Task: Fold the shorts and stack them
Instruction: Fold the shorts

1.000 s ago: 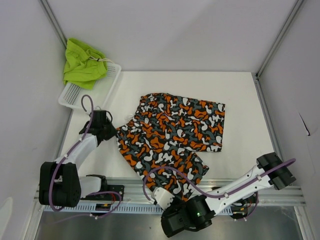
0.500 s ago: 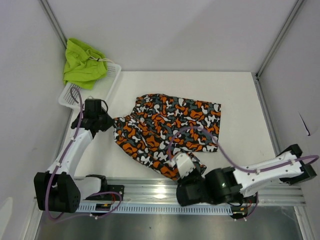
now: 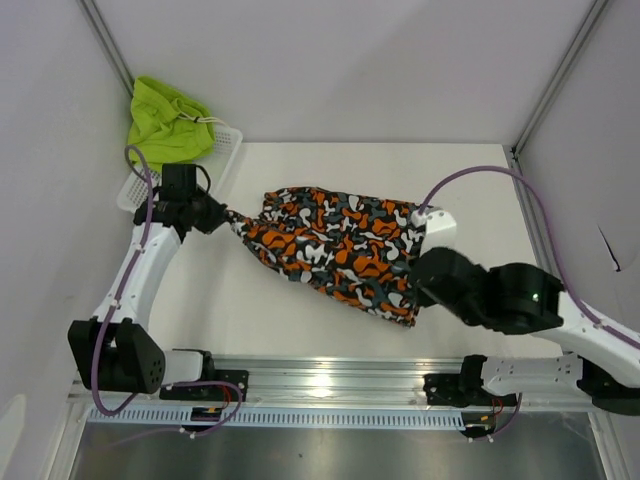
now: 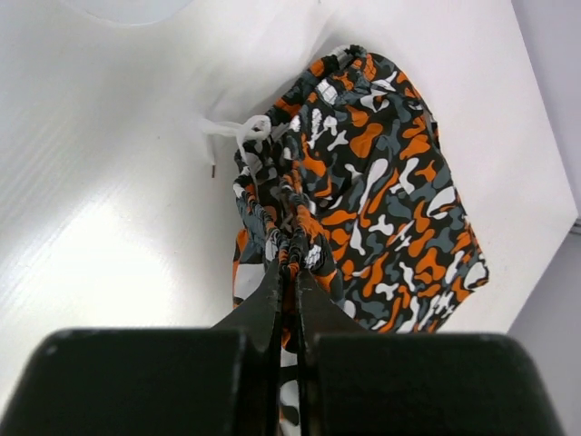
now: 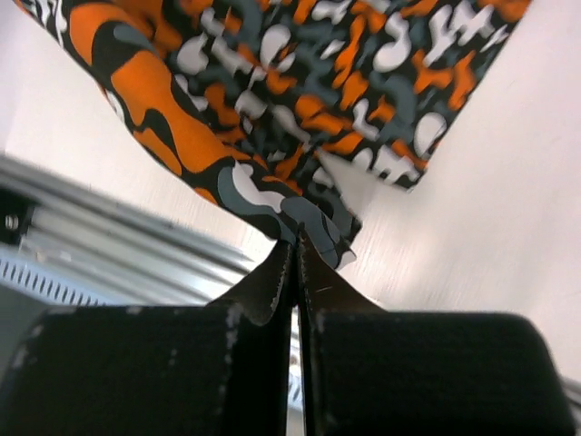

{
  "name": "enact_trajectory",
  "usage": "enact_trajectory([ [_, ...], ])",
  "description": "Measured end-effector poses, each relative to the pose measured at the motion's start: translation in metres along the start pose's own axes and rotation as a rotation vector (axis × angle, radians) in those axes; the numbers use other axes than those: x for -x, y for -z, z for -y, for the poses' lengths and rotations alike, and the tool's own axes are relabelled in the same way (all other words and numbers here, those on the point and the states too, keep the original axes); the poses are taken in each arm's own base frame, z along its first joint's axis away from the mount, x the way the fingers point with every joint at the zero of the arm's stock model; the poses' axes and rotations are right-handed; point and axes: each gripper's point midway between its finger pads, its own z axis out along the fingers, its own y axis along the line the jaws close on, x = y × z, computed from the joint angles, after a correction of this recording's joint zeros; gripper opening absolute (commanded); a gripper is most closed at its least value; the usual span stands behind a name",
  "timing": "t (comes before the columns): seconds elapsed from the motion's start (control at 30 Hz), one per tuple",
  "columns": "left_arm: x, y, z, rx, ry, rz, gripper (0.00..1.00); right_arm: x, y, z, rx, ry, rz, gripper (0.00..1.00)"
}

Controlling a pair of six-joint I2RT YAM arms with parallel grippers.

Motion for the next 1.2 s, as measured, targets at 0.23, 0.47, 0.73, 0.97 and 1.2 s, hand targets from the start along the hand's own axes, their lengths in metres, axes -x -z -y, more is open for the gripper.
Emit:
enact_trajectory([
  [0.23, 0.011, -0.016, 0.023, 0.025, 0.082, -0.069, 0.0, 0.045, -0.01, 0.046, -0.074, -0.078, 0.042, 0.0],
  [0.47, 0.015, -0.044, 0.03, 0.084, 0.115, -0.134, 0.0, 0.076, -0.044, 0.071, -0.093, -0.107, 0.007, 0.0],
  [0.73, 0.008, -0.063, 0.023, 0.139, 0.152, -0.173, 0.0, 0.106, -0.074, 0.098, -0.056, -0.147, -0.001, 0.0],
  [0.97, 0.02, -0.083, 0.043, 0.124, 0.179, -0.184, 0.0, 0.116, -0.102, 0.122, -0.029, -0.194, -0.026, 0.0],
  [1.2, 0.029, -0.104, 0.059, 0.103, 0.207, -0.182, 0.0, 0.116, -0.135, 0.146, -0.039, -0.264, -0.057, 0.0],
])
